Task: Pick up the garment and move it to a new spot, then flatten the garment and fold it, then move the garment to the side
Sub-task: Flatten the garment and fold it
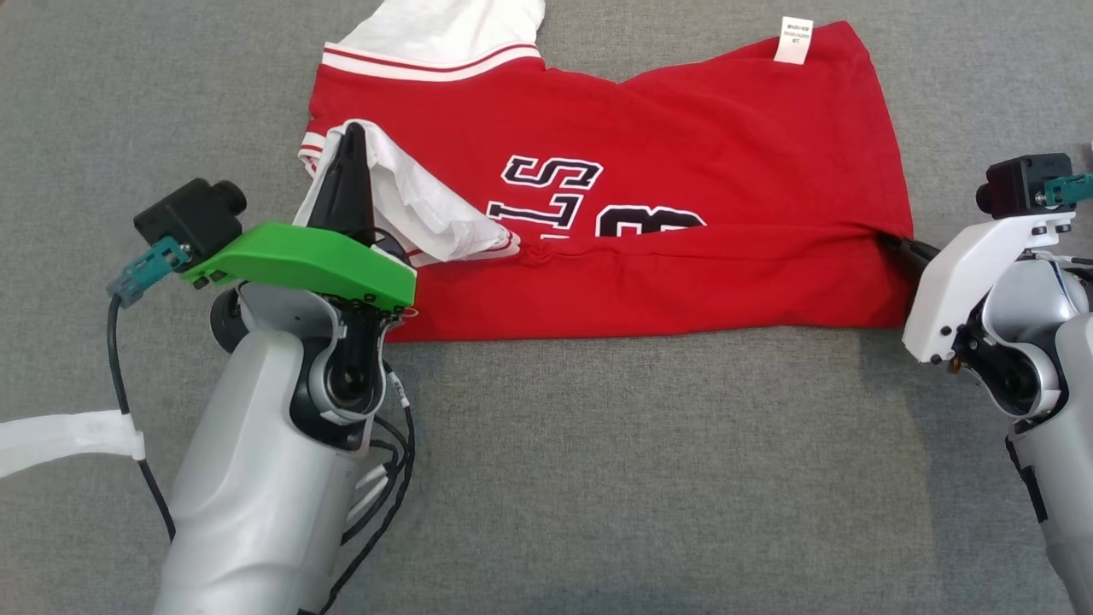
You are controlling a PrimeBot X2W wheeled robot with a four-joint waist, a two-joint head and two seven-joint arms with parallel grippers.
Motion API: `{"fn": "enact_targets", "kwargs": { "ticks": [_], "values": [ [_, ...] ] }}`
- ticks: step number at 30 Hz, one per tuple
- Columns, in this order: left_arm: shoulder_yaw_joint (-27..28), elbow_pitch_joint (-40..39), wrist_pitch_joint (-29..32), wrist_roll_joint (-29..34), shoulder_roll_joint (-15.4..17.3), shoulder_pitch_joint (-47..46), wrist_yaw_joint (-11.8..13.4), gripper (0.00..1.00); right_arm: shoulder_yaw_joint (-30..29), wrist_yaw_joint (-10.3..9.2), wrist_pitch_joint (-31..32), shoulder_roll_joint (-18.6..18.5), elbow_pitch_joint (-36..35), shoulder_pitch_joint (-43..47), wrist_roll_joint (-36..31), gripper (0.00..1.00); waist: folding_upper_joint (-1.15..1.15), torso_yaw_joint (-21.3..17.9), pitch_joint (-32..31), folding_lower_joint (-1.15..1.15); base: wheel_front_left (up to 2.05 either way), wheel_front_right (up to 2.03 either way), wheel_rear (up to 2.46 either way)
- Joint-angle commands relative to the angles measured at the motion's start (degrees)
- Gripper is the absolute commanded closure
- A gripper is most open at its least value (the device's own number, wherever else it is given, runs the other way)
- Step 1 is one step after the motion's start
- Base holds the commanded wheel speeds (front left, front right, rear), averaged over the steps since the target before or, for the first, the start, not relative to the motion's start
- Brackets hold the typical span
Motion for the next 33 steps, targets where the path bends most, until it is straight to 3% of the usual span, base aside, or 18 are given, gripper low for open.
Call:
{"fn": "enact_targets", "kwargs": {
  "ticks": [1,9,10,11,12,22,28,33],
  "values": [
    [-0.2,2.0,-0.5,0.1,-0.2,-2.3,-0.6,1.0,0.4,-0.04,-1.0,-0.5,0.8,-1.0,0.0,1.0,0.0,0.4,0.7,0.0,0.0,0.0,0.0],
    [0.0,9.0,-2.0,-0.1,-0.3,-6.4,-1.3,1.0,2.4,-0.03,-3.1,-0.7,3.4,-2.7,0.8,1.0,0.0,-0.2,0.7,0.0,0.0,0.0,0.0],
    [0.3,10.3,-2.3,-0.2,0.0,-6.9,-1.1,1.0,2.8,-0.03,-4.5,-0.7,3.6,-3.5,0.9,0.47,0.0,-0.3,0.6,0.0,0.0,0.0,0.0],
    [0.3,11.0,-2.6,0.1,0.1,-7.0,-1.0,0.42,2.9,-0.04,-5.3,-0.6,3.8,-3.7,1.1,0.0,0.0,-0.3,0.5,0.0,0.0,0.0,0.0],
    [0.4,12.0,-3.4,0.6,0.5,-7.2,-1.0,0.0,3.7,-0.03,-6.8,-0.6,4.0,-4.0,1.6,0.0,0.0,-0.3,0.3,0.0,0.0,0.0,0.0],
    [-1.5,12.3,-9.0,6.6,3.9,-2.7,-1.9,0.0,2.8,-0.03,-13.6,-1.5,2.2,-0.5,0.9,0.0,0.0,0.4,-2.8,0.0,0.0,0.0,0.0],
    [-5.6,9.4,-10.0,14.1,7.9,4.8,1.3,0.0,-2.1,-0.04,-14.5,-3.0,-2.7,7.1,-3.0,0.0,0.0,0.4,-5.1,0.0,0.0,0.0,0.0],
    [-9.7,8.5,-8.8,19.8,10.6,9.1,5.4,0.0,-7.0,-0.03,-15.7,-1.1,-7.5,13.3,-8.1,0.0,0.0,-0.1,-6.0,0.0,0.0,0.0,0.0]
  ]
}}
